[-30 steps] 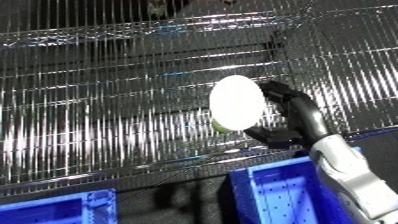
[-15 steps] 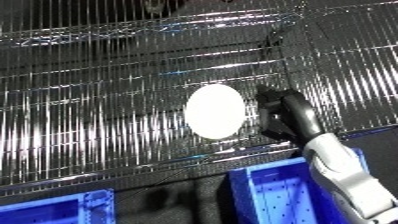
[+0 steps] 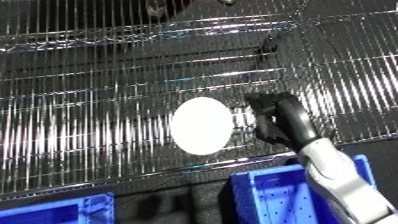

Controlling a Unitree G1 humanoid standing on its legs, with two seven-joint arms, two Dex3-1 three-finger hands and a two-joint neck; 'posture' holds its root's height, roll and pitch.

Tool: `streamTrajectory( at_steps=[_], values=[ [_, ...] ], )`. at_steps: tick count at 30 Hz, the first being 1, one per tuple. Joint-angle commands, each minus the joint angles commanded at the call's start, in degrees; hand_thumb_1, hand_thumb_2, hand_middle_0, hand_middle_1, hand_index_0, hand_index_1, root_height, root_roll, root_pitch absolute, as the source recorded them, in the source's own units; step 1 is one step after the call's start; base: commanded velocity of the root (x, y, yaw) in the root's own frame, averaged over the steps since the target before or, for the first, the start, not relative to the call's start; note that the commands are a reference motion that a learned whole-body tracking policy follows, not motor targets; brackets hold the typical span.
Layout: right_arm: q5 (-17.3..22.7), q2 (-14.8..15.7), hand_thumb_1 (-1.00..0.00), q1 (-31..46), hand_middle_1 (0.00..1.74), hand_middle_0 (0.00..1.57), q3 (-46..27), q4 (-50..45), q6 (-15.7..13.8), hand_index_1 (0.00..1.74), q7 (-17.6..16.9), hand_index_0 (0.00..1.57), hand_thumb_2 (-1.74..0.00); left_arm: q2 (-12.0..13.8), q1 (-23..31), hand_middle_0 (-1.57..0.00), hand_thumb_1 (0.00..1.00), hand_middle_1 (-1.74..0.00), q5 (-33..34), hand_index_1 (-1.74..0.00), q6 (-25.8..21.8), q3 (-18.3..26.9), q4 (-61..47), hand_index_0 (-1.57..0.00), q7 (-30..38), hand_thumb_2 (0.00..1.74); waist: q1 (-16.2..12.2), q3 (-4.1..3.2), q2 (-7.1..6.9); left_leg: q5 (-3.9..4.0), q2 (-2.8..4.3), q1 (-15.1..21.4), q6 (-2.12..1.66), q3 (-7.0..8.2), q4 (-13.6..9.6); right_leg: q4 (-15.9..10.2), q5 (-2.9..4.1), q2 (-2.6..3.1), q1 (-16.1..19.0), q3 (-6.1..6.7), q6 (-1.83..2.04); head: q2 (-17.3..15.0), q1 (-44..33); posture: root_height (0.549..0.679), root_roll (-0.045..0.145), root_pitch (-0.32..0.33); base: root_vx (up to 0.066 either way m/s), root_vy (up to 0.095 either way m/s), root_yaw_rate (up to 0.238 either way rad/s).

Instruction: Pick up the object and place it into the box

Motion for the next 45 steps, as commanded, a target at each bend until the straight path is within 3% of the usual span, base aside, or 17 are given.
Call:
streamTrajectory(
  at_steps=[2, 3, 6, 8, 10, 13, 14, 16, 17, 18, 20, 30, 39, 43, 45],
  values=[
    [-1.11, -0.66, -0.85, 0.73, 1.48, 1.33, -0.89, -2.58, -0.37, 1.48, -1.1, 1.33, -1.48, -0.14, 0.11, 0.0, 0.0, 0.0, -0.2, 0.0, -0.15, 0.36, 0.03, 0.0, 0.12, 0.0, -0.4, 0.0, -0.32, 0.07, 0.23, 0.39, 0.01, 0.1, -0.39, -0.33, 0.06, 0.23, 0.24, 0.1, 0.0, 0.4, -0.89, 0.624, 0.075, 0.09, -0.039, 0.003, -0.044],
    [-1.11, -0.66, -0.85, 0.73, 1.48, 1.33, -0.89, -2.58, -0.37, 1.48, -1.1, 1.33, -1.48, -0.14, 0.11, 0.0, 0.0, 0.0, -0.2, 0.0, -0.15, 0.36, 0.03, 0.0, 0.12, 0.0, -0.4, 0.0, -0.32, 0.07, 0.23, 0.39, 0.01, 0.1, -0.39, -0.33, 0.06, 0.23, 0.24, 0.1, 0.0, 0.4, -0.89, 0.624, 0.075, 0.09, -0.043, 0.003, -0.044],
    [-2.28, -1.99, -0.65, 2.48, 1.13, 1.02, -2.56, -7.06, -0.81, 1.13, -2.86, 1.02, -1.13, -0.42, 0.28, 0.0, 0.0, 0.0, -0.36, 0.0, -0.29, 1.09, -0.02, 0.0, 0.4, 0.0, -1.08, 0.0, -0.83, 0.1, 0.58, 0.76, 0.07, 0.27, -0.72, -0.72, 0.13, 0.58, 0.51, 0.26, -0.01, 1.09, -2.39, 0.625, 0.073, 0.091, -0.043, -0.001, -0.05],
    [-2.41, -2.4, -0.6, 3.09, 1.04, 0.94, -3.11, -8.33, -1.03, 1.04, -3.2, 0.94, -1.04, -0.47, 0.35, 0.0, 0.0, 0.0, -0.39, 0.0, -0.3, 1.32, -0.02, 0.0, 0.45, 0.0, -1.27, 0.0, -0.98, 0.11, 0.66, 0.93, 0.1, 0.31, -0.86, -0.87, 0.15, 0.7, 0.64, 0.31, -0.01, 1.34, -2.8, 0.625, 0.073, 0.091, -0.039, -0.003, -0.065],
    [-3.01, -3.56, -0.45, 5.03, 0.78, 0.71, -4.72, -12.26, -1.61, 0.78, -4.11, 0.71, -0.78, -0.65, 0.63, 0.0, 0.0, 0.0, -0.54, 0.0, -0.43, 2.04, 0.02, 0.0, 0.59, 0.0, -1.92, 0.0, -1.42, 0.19, 0.95, 1.6, 0.16, 0.44, -1.46, -1.54, 0.24, 1.06, 1.2, 0.5, 0.02, 1.91, -4.14, 0.627, 0.071, 0.09, -0.039, 0.004, -0.087],
    [-3.67, -4.57, -0.3, 7.05, 0.52, 0.47, -6.15, -16.06, -1.97, 0.52, -4.57, 0.47, -0.52, -0.81, 0.84, 0.0, 0.0, 0.0, -0.59, 0.0, -0.52, 2.85, 0.14, 0.0, 0.7, 0.0, -2.57, 0.0, -1.85, 0.24, 1.28, 2.29, 0.14, 0.65, -1.97, -2.18, 0.32, 1.3, 1.81, 0.64, 0.07, 1.94, -5.21, 0.628, 0.071, 0.088, -0.035, 0.008, -0.081],
    [-3.67, -4.57, -0.3, 7.05, 0.52, 0.47, -6.15, -16.06, -1.97, 0.52, -4.57, 0.47, -0.52, -0.81, 0.84, 0.0, 0.0, 0.0, -0.59, 0.0, -0.52, 2.85, 0.14, 0.0, 0.7, 0.0, -2.57, 0.0, -1.85, 0.24, 1.28, 2.29, 0.14, 0.65, -1.97, -2.18, 0.32, 1.3, 1.81, 0.64, 0.07, 1.94, -5.21, 0.628, 0.071, 0.088, -0.034, 0.007, -0.075],
    [-4.21, -5.18, -0.2, 8.46, 0.35, 0.31, -7.11, -18.44, -2.3, 0.35, -4.73, 0.31, -0.35, -0.85, 0.9, 0.0, 0.0, 0.0, -0.58, 0.0, -0.51, 3.47, 0.3, 0.0, 0.71, 0.0, -2.99, 0.0, -2.14, 0.21, 1.48, 2.64, 0.12, 0.79, -2.14, -2.46, 0.35, 1.43, 2.12, 0.72, 0.09, 1.66, -6.04, 0.629, 0.071, 0.086, -0.03, 0.005, -0.062],
    [-4.81, -5.67, -0.1, 9.94, 0.17, 0.16, -8.17, -20.7, -2.54, 0.17, -4.81, 0.16, -0.17, -0.89, 0.98, 0.0, 0.0, 0.0, -0.53, 0.0, -0.52, 4.15, 0.48, 0.0, 0.68, 0.0, -3.4, 0.0, -2.42, 0.19, 1.66, 2.95, 0.11, 0.89, -2.28, -2.68, 0.38, 1.57, 2.38, 0.83, 0.11, 1.43, -6.48, 0.629, 0.07, 0.084, -0.025, 0.002, -0.049],
    [-4.81, -5.67, -0.1, 9.94, 0.17, 0.16, -8.17, -20.7, -2.54, 0.17, -4.81, 0.16, -0.17, -0.89, 0.98, 0.0, 0.0, 0.0, -0.53, 0.0, -0.52, 4.15, 0.48, 0.0, 0.68, 0.0, -3.4, 0.0, -2.42, 0.19, 1.66, 2.95, 0.11, 0.89, -2.28, -2.68, 0.38, 1.57, 2.38, 0.83, 0.11, 1.43, -6.48, 0.629, 0.07, 0.084, -0.025, 0.002, -0.049],
    [-5.91, -6.09, 0.0, 12.21, 0.0, 0.0, -9.53, -24.11, -2.33, 0.0, -5.52, 0.0, 0.0, -1.0, 1.03, 0.0, 0.0, 0.0, -0.41, 0.0, -0.38, 5.05, 0.58, 0.0, 0.48, 0.0, -3.99, 0.0, -2.8, 0.31, 1.88, 3.55, 0.08, 1.05, -2.82, -3.26, 0.51, 1.86, 2.88, 1.04, 0.17, 1.53, -7.72, 0.631, 0.068, 0.083, -0.027, 0.004, -0.049],
    [-7.13, -6.93, 0.0, 20.89, 0.0, 0.0, -13.31, -30.7, -2.24, 0.0, -7.17, 0.0, 0.0, -1.34, 1.03, 0.0, 0.0, 0.0, -1.76, 0.0, -0.92, 7.18, 1.22, 0.0, 0.68, 0.0, -5.89, 0.0, -4.0, 0.51, 2.48, 6.03, 0.01, 1.64, -4.83, -5.53, 0.8, 2.53, 5.15, 1.46, 0.47, 0.61, -13.4, 0.636, 0.064, 0.077, -0.03, 0.013, -0.058],
    [-5.8, -6.49, 0.0, 32.82, 0.0, 0.0, -16.53, -34.02, -2.07, 0.0, -6.74, 0.0, 0.0, -1.38, -0.04, 0.0, 0.0, 0.0, -3.01, 0.0, -0.61, 9.6, 2.33, 0.0, 1.08, 0.0, -7.97, -0.01, -5.5, 0.85, 3.45, 9.4, -0.39, 2.26, -7.32, -8.18, 1.2, 3.17, 8.37, 1.76, 0.97, -6.68, -20.89, 0.642, 0.058, 0.062, -0.031, 0.004, -0.024],
    [-3.87, -4.78, 0.0, 39.76, 0.0, 0.0, -17.29, -31.8, -2.36, 0.0, -6.42, 0.0, 0.0, -0.86, -0.58, 0.0, 0.0, 0.0, -3.68, 0.0, -0.26, 10.36, 2.75, 0.0, 0.98, 0.0, -8.79, -0.37, -6.24, 1.38, 3.95, 11.48, -0.58, 2.4, -9.4, -10.05, 1.53, 3.41, 10.3, 1.84, 1.54, -10.84, -23.4, 0.645, 0.052, 0.056, -0.035, -0.017, -0.005],
    [-3.76, -4.26, 0.0, 41.14, 0.0, 0.0, -17.35, -30.63, -2.81, 0.0, -6.01, 0.0, 0.0, -0.7, -0.7, 0.0, 0.0, 0.0, -3.79, 0.0, -0.09, 10.53, 2.92, 0.0, 0.96, 0.0, -8.95, -0.54, -6.4, 1.5, 4.06, 11.9, -0.63, 2.41, -9.83, -10.5, 1.61, 3.47, 10.72, 1.83, 1.65, -11.42, -24.28, 0.646, 0.051, 0.055, -0.031, -0.02, -0.01]
  ],
)
